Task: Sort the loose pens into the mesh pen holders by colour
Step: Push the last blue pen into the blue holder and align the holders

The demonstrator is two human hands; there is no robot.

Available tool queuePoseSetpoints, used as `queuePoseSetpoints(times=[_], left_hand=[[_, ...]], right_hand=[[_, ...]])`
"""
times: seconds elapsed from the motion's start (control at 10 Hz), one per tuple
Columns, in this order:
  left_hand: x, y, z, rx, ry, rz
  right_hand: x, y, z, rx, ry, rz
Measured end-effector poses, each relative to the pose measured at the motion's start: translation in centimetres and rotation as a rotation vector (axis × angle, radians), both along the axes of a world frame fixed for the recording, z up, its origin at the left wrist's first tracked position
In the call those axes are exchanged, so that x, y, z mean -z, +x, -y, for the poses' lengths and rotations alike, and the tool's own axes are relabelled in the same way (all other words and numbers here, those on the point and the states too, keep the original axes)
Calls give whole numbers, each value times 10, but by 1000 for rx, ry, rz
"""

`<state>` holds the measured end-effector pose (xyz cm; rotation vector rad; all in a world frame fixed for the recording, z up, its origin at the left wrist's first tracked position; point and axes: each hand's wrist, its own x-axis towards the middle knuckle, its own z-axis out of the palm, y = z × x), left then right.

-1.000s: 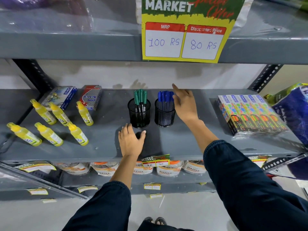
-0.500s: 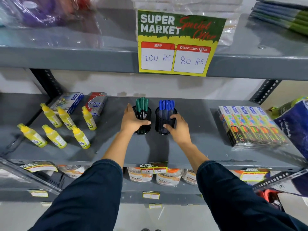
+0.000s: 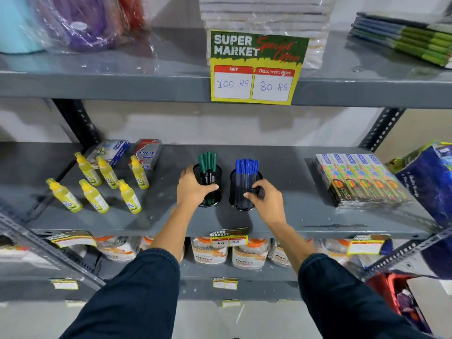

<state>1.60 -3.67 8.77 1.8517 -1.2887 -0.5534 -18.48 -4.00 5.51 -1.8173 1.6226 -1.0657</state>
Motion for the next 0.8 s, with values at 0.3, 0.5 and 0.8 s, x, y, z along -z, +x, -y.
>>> queuePoseSetpoints(times=[0.3, 0.5, 0.8], left_hand=[[-1, -3, -37, -10, 47, 40], [3, -8, -46, -16, 63, 46], [-2, -14, -59, 69, 69, 157]], right_hand=[[1, 1, -38, 37, 27, 30], [0, 3, -44, 62, 25, 26], [-21, 2, -60, 55, 21, -92]])
